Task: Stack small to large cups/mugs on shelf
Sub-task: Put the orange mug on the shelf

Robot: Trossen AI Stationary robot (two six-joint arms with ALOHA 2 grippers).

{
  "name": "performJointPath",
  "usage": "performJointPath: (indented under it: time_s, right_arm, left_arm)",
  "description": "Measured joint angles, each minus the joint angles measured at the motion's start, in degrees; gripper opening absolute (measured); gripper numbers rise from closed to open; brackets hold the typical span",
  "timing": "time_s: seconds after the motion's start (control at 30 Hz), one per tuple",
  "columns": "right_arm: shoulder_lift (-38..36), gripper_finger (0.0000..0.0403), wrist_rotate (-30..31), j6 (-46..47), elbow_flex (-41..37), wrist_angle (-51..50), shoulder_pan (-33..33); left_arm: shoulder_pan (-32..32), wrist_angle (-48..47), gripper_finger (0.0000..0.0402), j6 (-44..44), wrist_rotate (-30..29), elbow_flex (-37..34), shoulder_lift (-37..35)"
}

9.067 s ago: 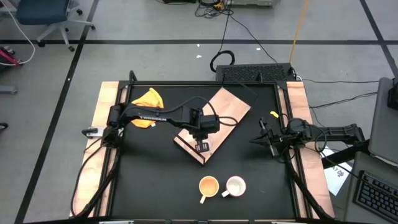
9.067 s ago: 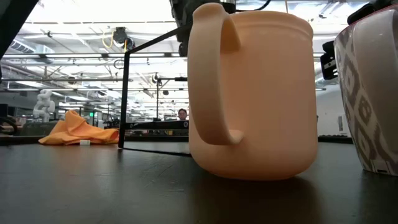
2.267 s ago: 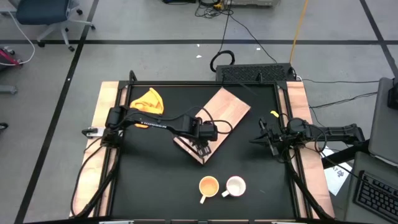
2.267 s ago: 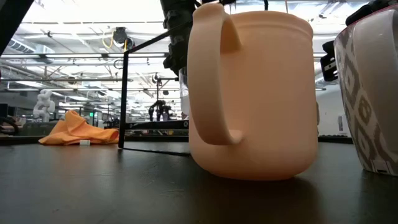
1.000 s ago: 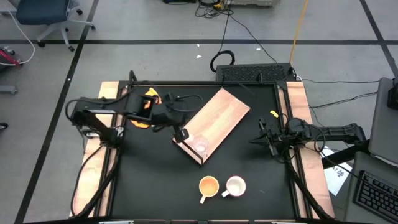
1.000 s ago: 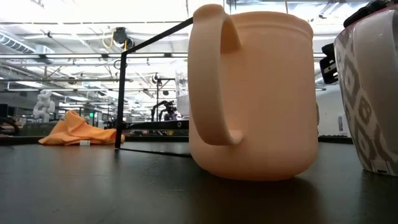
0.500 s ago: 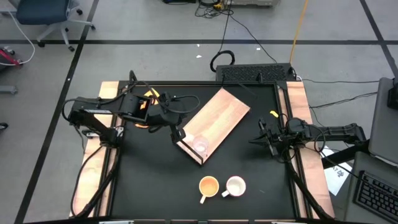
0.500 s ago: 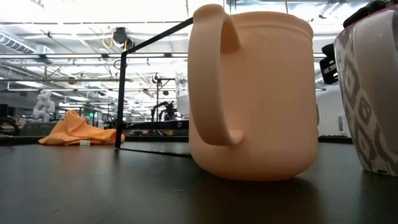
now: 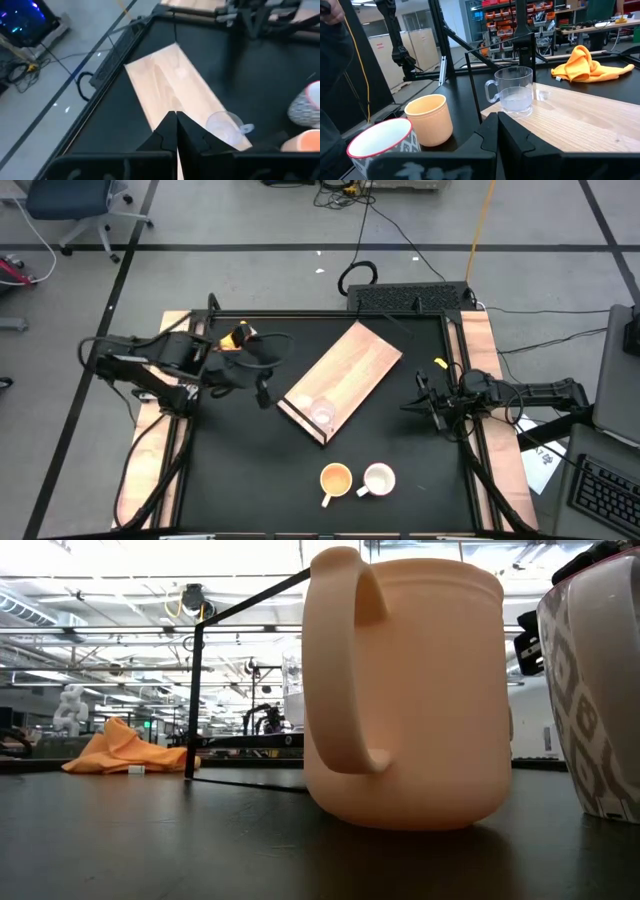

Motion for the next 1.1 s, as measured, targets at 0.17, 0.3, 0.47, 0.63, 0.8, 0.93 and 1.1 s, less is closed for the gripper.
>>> performJointPath:
  time_s: [0.17,0.3,0.47,0.63,0.8,0.93,1.1]
  right_arm:
    - [0.00,0.0000,0.00,-0.02,0.00,0.00,0.00]
    - [0.00,0.0000,0.00,0.00,0.00,0.01,0.00]
    - [0.00,0.0000,0.00,0.00,0.00,0.00,0.00]
    - [-0.01,0.0000,0.00,0.00,0.00,0.00,0.00]
    - [-0.02,0.0000,0.00,0.00,0.00,0.00,0.00]
    - [-0.01,0.0000,0.00,0.00,0.00,-0.02,0.00]
    - [0.00,0.0000,0.00,0.00,0.00,-0.01,0.00]
  left_arm:
    - [-1.41,-0.01,0.0000,1.06,-1.97,0.00,-1.09]
    - [-0.64,-0.40,0.0000,2.39,-3.23,-0.02,-2.27]
    - [2.38,0.74,0.0000,5.44,-3.85,-0.02,-4.14]
    - [6.11,0.57,0.0000,9.10,-2.03,-0.22,-5.76]
    - [9.99,2.68,0.0000,10.14,-0.83,-3.69,-9.02]
    - [12.74,8.02,0.0000,10.39,1.16,-10.53,-14.20]
    - [13.75,21.34,0.0000,11.91,7.06,-24.08,-23.75]
